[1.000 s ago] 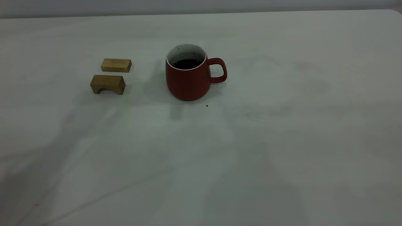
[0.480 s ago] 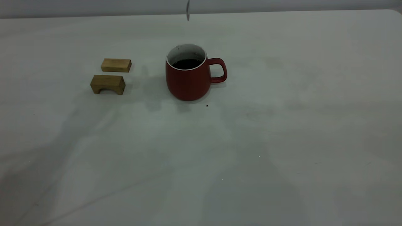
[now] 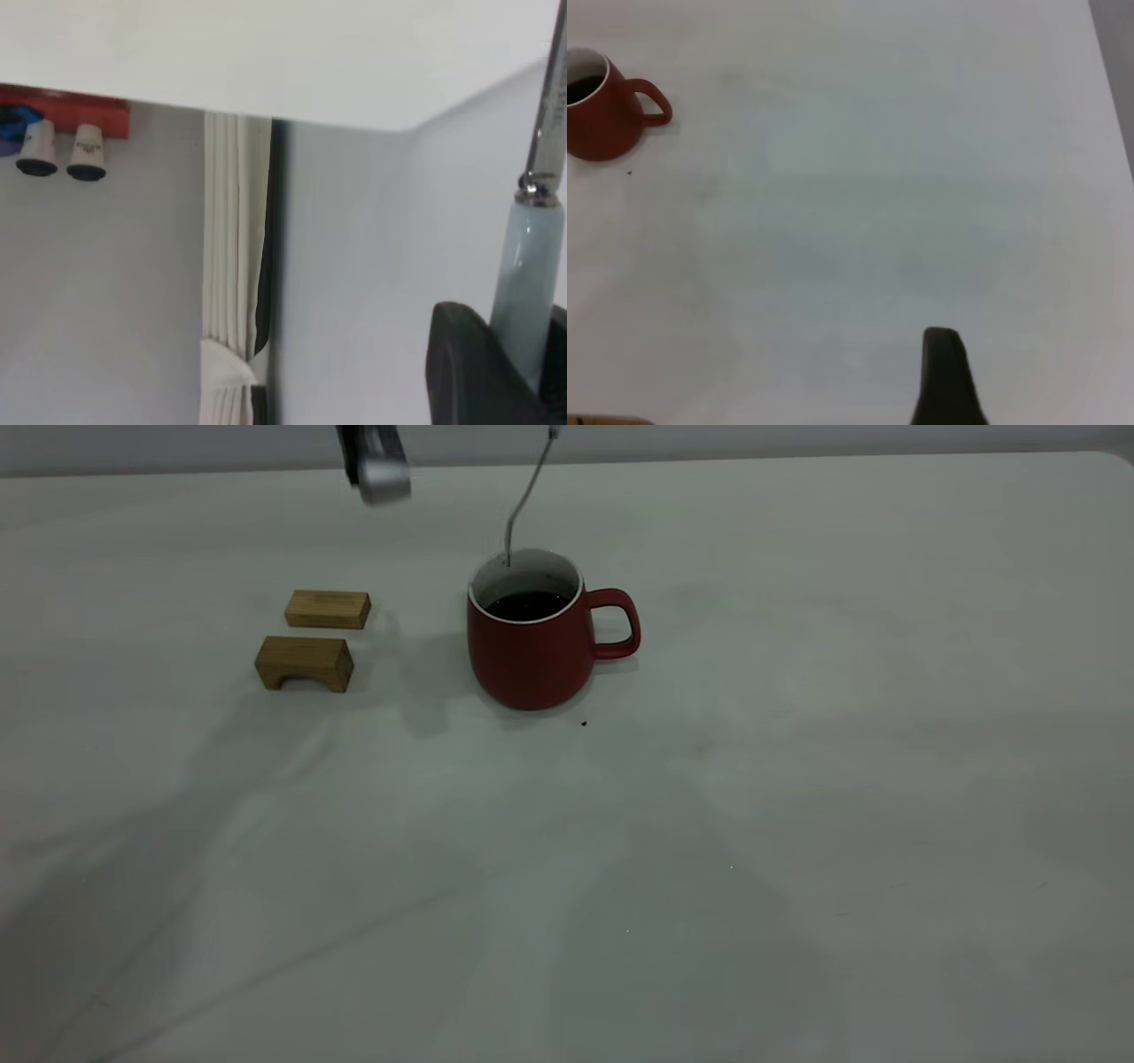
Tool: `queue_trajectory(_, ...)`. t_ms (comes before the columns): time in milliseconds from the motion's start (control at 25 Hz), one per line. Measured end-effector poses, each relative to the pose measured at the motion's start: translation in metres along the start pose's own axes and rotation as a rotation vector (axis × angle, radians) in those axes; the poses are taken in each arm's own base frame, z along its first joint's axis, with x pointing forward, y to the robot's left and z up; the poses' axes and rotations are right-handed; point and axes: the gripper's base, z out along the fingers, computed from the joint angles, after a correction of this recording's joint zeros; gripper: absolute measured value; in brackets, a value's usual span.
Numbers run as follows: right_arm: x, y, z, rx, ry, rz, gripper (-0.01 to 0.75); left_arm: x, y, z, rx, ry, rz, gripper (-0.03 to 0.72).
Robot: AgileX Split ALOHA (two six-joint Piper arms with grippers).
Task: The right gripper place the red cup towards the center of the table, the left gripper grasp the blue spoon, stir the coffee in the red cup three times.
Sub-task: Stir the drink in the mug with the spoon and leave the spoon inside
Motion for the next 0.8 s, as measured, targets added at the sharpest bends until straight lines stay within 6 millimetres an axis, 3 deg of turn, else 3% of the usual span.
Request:
queue_trajectory(280, 0.0, 0.0, 0.0, 0.0, 0.0, 0.0, 0.57, -0.042, 0.0, 0.025, -0.024, -0.022, -0.118, 0.166)
queue_trajectory(400, 0.0, 0.0, 0.0, 0.0, 0.0, 0.0, 0.57, -0.052, -0.001, 0.026, -0.042, -0.054, -0.109, 0.166)
queue_trajectory(600, 0.0, 0.0, 0.0, 0.0, 0.0, 0.0, 0.57, -0.062, -0.016, 0.013, 0.011, -0.066, -0.122, 0.166)
queue_trajectory(800, 0.0, 0.0, 0.0, 0.0, 0.0, 0.0, 0.57, -0.058, -0.025, 0.026, 0.097, -0.005, -0.079, 0.166)
